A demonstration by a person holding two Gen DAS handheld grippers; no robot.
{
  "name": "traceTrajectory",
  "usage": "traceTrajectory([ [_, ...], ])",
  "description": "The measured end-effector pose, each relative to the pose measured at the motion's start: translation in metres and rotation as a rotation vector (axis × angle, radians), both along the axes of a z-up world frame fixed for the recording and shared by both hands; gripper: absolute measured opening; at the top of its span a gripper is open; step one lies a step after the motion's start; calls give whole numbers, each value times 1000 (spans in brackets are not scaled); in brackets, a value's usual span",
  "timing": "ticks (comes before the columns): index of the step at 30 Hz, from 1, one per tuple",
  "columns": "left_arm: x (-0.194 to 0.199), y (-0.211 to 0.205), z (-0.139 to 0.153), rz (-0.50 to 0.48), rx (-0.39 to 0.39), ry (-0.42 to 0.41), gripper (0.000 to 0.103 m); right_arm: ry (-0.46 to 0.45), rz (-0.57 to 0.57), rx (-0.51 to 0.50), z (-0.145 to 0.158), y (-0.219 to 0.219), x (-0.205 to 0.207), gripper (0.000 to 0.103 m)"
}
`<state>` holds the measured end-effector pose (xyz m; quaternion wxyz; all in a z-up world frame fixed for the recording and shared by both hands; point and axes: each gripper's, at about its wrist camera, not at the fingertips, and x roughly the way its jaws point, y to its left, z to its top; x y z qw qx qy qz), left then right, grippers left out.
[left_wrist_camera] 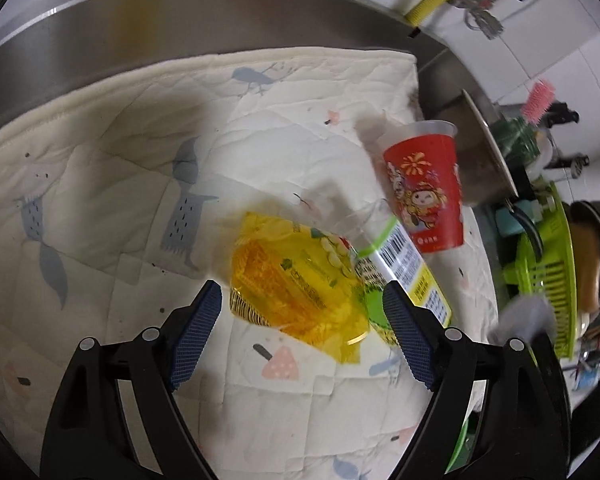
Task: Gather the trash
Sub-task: 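Grasp the crumpled white tissue with the right gripper while the left gripper reaches the yellow snack bag, then pinch the yellow snack bag with the left gripper and carry both items to the basket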
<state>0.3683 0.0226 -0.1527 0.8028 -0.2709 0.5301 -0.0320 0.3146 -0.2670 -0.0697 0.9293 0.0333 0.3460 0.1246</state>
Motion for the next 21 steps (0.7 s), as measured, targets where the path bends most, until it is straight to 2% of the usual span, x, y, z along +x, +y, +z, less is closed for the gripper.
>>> traceTrajectory([
  [4,4,2,-10,31,-63,31,82,-11,-13,2,6,-9,-20,17],
  [8,9,1,-18,47,-93,46,80,-16,-29,9,8,-18,-37,17],
  [14,11,1,-26,56,-123,62,67,-21,-51,20,11,-29,-60,17],
  [16,10,2,-27,59,-125,59,61,-21,-60,26,11,-34,-67,17],
  [20,5,7,-25,57,-145,45,57,-16,-81,40,9,-41,-83,17],
  [21,3,9,-23,54,-145,36,52,-12,-88,44,8,-43,-88,17],
])
